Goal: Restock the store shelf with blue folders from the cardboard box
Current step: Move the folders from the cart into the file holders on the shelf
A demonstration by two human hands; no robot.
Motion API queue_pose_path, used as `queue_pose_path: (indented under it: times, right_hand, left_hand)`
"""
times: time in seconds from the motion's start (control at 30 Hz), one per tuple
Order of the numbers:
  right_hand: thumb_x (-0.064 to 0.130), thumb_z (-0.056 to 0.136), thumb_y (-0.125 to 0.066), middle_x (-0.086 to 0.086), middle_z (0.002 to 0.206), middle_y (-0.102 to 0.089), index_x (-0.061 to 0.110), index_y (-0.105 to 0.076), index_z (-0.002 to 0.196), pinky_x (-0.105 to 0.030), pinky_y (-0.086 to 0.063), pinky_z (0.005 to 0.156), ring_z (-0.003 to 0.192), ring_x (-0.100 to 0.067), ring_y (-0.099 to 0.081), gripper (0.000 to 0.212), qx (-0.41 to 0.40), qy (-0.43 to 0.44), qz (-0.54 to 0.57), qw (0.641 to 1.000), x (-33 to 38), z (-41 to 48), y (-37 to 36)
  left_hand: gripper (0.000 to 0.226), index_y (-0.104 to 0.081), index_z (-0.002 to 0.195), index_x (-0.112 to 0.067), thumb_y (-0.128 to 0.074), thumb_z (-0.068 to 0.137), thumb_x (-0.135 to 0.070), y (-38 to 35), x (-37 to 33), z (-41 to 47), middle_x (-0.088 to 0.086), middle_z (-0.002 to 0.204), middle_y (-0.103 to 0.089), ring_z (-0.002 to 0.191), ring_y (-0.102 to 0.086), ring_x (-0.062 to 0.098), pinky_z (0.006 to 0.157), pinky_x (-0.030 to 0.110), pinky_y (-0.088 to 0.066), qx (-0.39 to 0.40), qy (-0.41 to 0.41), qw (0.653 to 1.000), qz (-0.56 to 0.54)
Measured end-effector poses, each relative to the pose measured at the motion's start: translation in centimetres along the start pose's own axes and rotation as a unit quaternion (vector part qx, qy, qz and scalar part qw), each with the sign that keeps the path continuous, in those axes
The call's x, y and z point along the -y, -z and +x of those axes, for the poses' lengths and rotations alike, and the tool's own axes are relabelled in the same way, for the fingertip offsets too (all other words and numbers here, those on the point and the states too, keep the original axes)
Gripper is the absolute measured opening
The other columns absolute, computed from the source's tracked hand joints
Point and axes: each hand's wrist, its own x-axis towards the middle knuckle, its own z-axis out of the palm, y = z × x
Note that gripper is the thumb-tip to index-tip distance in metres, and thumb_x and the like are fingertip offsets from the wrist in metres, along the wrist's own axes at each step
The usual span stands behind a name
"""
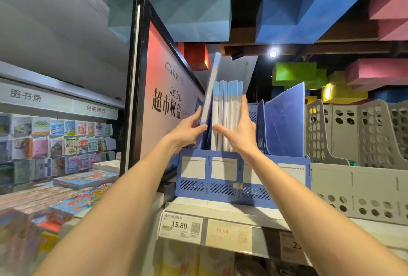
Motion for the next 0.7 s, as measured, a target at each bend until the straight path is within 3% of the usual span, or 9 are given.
queue_pose_path:
  times: [0.07,0.13,0.23,0.37,0.43,0.53,0.6,0.7]
  right_hand:
    - [0.027,0.077,-0.086,-0.003,0.153,-0.045,0.027,-0.003,0.161,-0.031,-0.033,0.113,0.137,-0.020,-0.045,0.118,-0.001,-0.001,-0.001,1.000,0.1,0.0,0.1]
    - [0.028,0.078,-0.086,-0.003,0.153,-0.045,0.027,-0.002,0.161,-0.033,-0.033,0.113,0.137,-0.020,-0.046,0.118,0.002,0.002,0.001,1.000,0.1,0.0,0.1]
    - [0.028,0.079,-0.085,-0.002,0.155,-0.042,0.028,-0.001,0.160,-0.035,-0.031,0.115,0.139,-0.020,-0.042,0.117,0.008,0.004,-0.003,1.000,-0.1,0.0,0.3]
    - [0.027,0.080,-0.084,-0.001,0.159,-0.037,0.028,0.002,0.160,-0.033,-0.028,0.116,0.142,-0.021,-0.039,0.117,0.017,-0.002,-0.013,1.000,0.0,0.0,0.5]
    - [0.029,0.080,-0.084,-0.002,0.159,-0.036,0.029,0.004,0.160,-0.035,-0.028,0.116,0.143,-0.023,-0.039,0.119,0.025,-0.008,-0.019,0.999,0.0,0.0,0.4]
    - [0.030,0.082,-0.082,-0.002,0.161,-0.033,0.031,0.008,0.159,-0.037,-0.028,0.117,0.145,-0.024,-0.036,0.119,0.039,-0.019,-0.028,0.999,0.1,0.0,0.5]
    - [0.030,0.083,-0.081,-0.003,0.161,-0.032,0.032,0.009,0.159,-0.038,-0.028,0.117,0.145,-0.025,-0.035,0.118,0.054,-0.025,-0.031,0.998,0.3,-0.3,0.8]
    - [0.028,0.083,-0.080,-0.001,0.155,-0.042,0.029,-0.003,0.160,-0.044,-0.032,0.118,0.141,-0.026,-0.040,0.109,0.067,-0.031,-0.038,0.997,0.3,-0.7,1.4]
  left_hand:
    - [0.076,-0.009,0.160,-0.041,-0.054,0.104,-0.018,-0.7,0.2,0.0,-0.003,0.162,-0.033,0.141,-0.042,0.020,0.101,0.047,-0.049,0.007,-0.010,1.000,-0.010]
    - [0.075,-0.009,0.160,-0.041,-0.055,0.104,-0.019,-0.8,0.5,0.2,-0.003,0.162,-0.033,0.145,-0.039,0.021,0.114,0.054,-0.039,0.013,-0.015,1.000,-0.011]
    - [0.075,-0.014,0.158,-0.046,-0.058,0.103,-0.022,-0.1,1.2,0.1,-0.001,0.161,-0.035,0.142,-0.042,0.021,0.111,0.055,-0.042,0.007,0.003,1.000,-0.016]
    - [0.077,-0.018,0.159,-0.043,-0.063,0.100,-0.022,0.6,1.3,-0.4,-0.005,0.162,-0.032,0.139,-0.044,0.017,0.115,0.041,-0.038,0.047,0.012,0.997,0.054]
    - [0.080,-0.017,0.160,-0.036,-0.064,0.099,-0.015,0.6,1.1,-0.8,-0.008,0.158,-0.036,0.130,-0.050,0.012,0.110,0.031,-0.038,0.045,0.014,0.995,0.089]
    - [0.086,-0.015,0.161,-0.030,-0.067,0.096,-0.011,0.2,1.4,-1.2,-0.005,0.146,-0.048,0.120,-0.057,0.015,0.102,0.031,-0.045,0.047,0.019,0.989,0.140]
    - [0.087,-0.016,0.161,-0.030,-0.069,0.094,-0.013,0.0,1.5,-1.3,0.005,0.146,-0.054,0.126,-0.057,0.019,0.105,0.031,-0.044,0.031,0.010,0.986,0.161]
    - [0.078,-0.024,0.160,-0.026,-0.066,0.096,-0.013,0.1,1.0,-1.5,0.004,0.154,-0.048,0.136,-0.052,0.019,0.101,0.026,-0.042,-0.004,-0.020,0.984,0.176]
